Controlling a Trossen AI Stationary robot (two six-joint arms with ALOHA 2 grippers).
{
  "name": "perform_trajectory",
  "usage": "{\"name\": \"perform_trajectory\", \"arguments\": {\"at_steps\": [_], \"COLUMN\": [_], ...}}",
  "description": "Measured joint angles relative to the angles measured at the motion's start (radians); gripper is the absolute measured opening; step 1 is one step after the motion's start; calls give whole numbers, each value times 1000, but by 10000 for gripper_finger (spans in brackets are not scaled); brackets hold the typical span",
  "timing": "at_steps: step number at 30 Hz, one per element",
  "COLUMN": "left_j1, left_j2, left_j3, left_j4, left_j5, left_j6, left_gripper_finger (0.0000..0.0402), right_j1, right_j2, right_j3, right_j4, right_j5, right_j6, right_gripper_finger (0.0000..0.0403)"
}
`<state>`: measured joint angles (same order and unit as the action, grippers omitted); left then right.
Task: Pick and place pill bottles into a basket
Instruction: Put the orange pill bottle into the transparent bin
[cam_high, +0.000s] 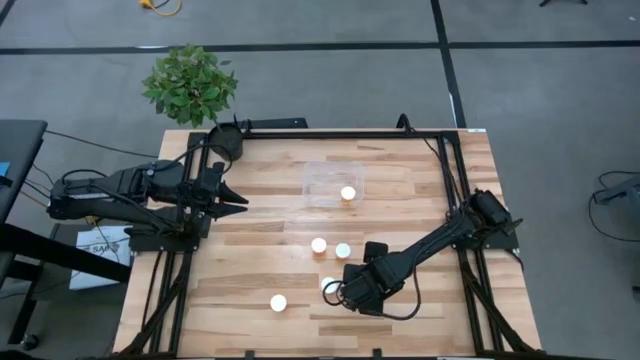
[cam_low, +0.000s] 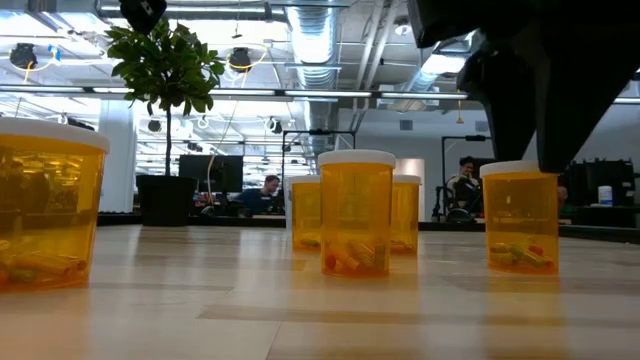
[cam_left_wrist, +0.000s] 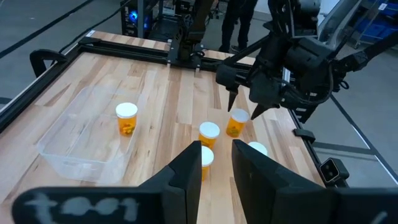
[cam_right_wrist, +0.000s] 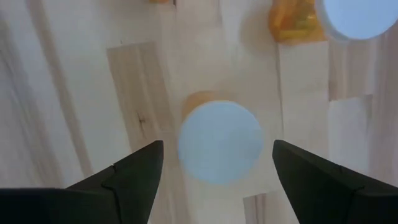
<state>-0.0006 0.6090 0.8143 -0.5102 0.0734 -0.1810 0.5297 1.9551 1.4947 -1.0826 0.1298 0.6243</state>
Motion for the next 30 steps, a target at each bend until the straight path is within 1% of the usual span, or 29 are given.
{"name": "perform_trajectory", "arguments": {"at_steps": [10,17,30], "left_j1": [0,0,0], "left_j2": [0,0,0], "left_j3": [0,0,0], "left_j4": [1,1,1], "left_j5": [0,0,0], "left_j6": [0,0,0], "left_gripper_finger": [77,77,77], "right_j1": [-10,-27,-51], "right_j2": [-2,-2,-2], "right_j3": [-58,-60,-60], "right_j4": [77,78,75], "right_j5": [-11,-27,-59], "right_j6": [-13,-46,-41], "right_gripper_finger": [297,296,272]}}
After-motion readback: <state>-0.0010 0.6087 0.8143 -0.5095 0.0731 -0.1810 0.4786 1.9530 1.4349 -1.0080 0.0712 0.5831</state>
